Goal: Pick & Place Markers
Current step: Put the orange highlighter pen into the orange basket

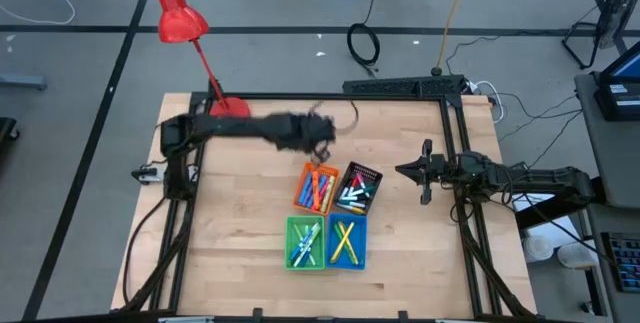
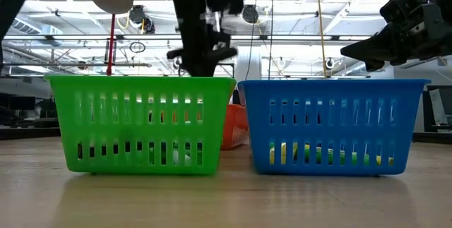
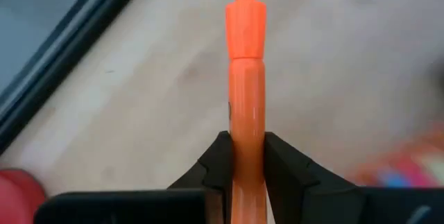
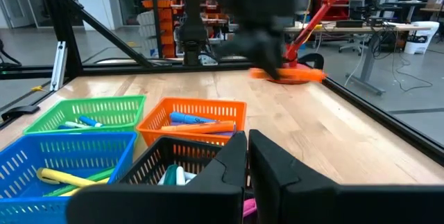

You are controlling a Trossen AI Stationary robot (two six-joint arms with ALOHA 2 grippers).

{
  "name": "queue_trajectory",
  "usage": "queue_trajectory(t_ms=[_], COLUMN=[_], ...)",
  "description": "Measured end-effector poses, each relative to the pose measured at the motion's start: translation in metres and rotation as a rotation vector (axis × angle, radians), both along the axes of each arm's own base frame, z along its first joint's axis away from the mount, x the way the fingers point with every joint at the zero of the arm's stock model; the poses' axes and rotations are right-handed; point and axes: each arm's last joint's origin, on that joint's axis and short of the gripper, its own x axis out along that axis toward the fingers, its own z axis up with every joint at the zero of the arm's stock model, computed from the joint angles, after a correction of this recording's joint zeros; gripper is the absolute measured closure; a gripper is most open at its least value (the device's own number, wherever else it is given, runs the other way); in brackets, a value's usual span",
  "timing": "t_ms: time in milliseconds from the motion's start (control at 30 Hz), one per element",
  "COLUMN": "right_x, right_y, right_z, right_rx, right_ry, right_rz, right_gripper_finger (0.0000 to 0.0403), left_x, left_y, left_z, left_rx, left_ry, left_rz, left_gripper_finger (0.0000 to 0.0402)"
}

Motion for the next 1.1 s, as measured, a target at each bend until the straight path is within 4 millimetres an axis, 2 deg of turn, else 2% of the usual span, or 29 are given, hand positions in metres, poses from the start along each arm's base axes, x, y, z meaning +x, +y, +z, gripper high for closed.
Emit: queue_trajectory(t_ms=[133, 233, 333, 400, 500, 700, 900, 967, 1100], right_x=[0.0, 0.0, 0.0, 0.0, 0.0, 0.0, 0.0, 0.0, 0.0], right_y=[0.0, 0.0, 0.0, 0.0, 0.0, 0.0, 0.0, 0.0, 0.0], right_z=[0.0, 0.0, 0.0, 0.0, 0.0, 0.0, 0.0, 0.0, 0.0], right_rx=[0.0, 0.0, 0.0, 0.0, 0.0, 0.0, 0.0, 0.0, 0.0], right_ry=[0.0, 0.0, 0.0, 0.0, 0.0, 0.0, 0.0, 0.0, 0.0], right_rz=[0.0, 0.0, 0.0, 0.0, 0.0, 0.0, 0.0, 0.0, 0.0], right_gripper_finger=[0.0394, 0.0394, 0.0394, 0.0394, 0.0394, 0.0394, 0.0394, 0.0394, 0.0394], left_x=[0.005, 0.004, 0.0, -0.002, -0.007, -0.006, 0.0, 0.0, 0.0], left_y=[-0.068, -0.11, -0.136, -0.146, -0.152, -0.136, -0.127, -0.126, -0.126], left_z=[0.008, 0.009, 0.006, 0.001, -0.007, -0.031, -0.032, -0.032, -0.032], left_rx=[0.032, 0.041, 0.034, 0.029, 0.019, -0.081, -0.117, -0.117, -0.117], left_ry=[-0.042, -0.068, -0.094, -0.109, -0.105, -0.122, -0.151, -0.152, -0.154], left_rz=[-0.1, -0.139, -0.141, -0.131, -0.108, -0.096, -0.149, -0.141, -0.136], left_gripper_finger=[0.0344, 0.0344, 0.0344, 0.0344, 0.0344, 0.0344, 0.034, 0.0316, 0.0241])
